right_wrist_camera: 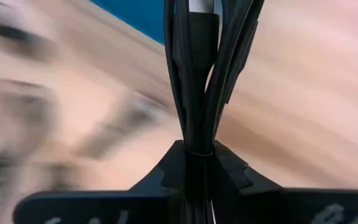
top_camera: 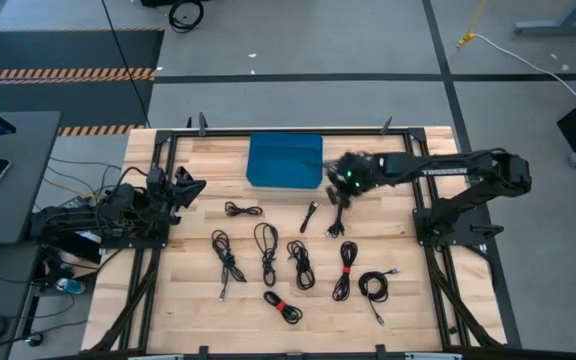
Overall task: Pick and place USB-C Cables
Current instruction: Put the black charger cable into the blue bin
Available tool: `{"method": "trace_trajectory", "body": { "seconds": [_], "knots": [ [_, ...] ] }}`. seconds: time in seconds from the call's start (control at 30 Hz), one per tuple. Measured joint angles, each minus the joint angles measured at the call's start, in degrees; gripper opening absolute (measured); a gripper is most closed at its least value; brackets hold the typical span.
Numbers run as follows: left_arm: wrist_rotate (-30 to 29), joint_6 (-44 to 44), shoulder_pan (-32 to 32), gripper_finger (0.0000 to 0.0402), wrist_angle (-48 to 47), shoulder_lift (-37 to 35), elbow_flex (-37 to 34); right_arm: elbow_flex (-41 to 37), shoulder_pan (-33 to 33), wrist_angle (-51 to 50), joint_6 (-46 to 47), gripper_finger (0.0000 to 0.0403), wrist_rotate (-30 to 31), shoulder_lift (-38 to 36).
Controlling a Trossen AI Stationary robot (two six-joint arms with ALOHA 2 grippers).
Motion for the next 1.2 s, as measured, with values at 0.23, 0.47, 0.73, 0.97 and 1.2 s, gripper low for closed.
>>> {"method": "trace_trajectory", "body": {
  "seconds": [0.23, 0.47, 0.73, 0.97, 1.2],
  "knots": [
    [-3.4, 0.1, 0.0, 0.0039, 0.6, 0.0, 0.0, 20.8, -3.9, 0.1, -24.2, 0.0044, -7.3, 2.5],
    [-4.3, 0.2, 0.0, 0.0039, 0.5, 0.0, 0.0, 34.4, -12.4, -7.9, -43.3, 0.0044, -24.7, 12.1],
    [-4.3, 0.2, 0.0, 0.0039, 0.5, 0.0, 0.0, 39.8, -16.8, -18.5, -55.7, 0.0044, -28.9, 26.3],
    [-4.3, 0.2, 0.0, 0.0039, 0.5, 0.0, 0.0, 40.2, -16.2, -16.1, -58.3, 0.0044, -29.3, 33.9],
    [-4.3, 0.2, 0.0, 0.0039, 0.5, 0.0, 0.0, 40.2, -15.3, -9.0, -59.0, 0.0044, -27.8, 37.4]
  ]
}}
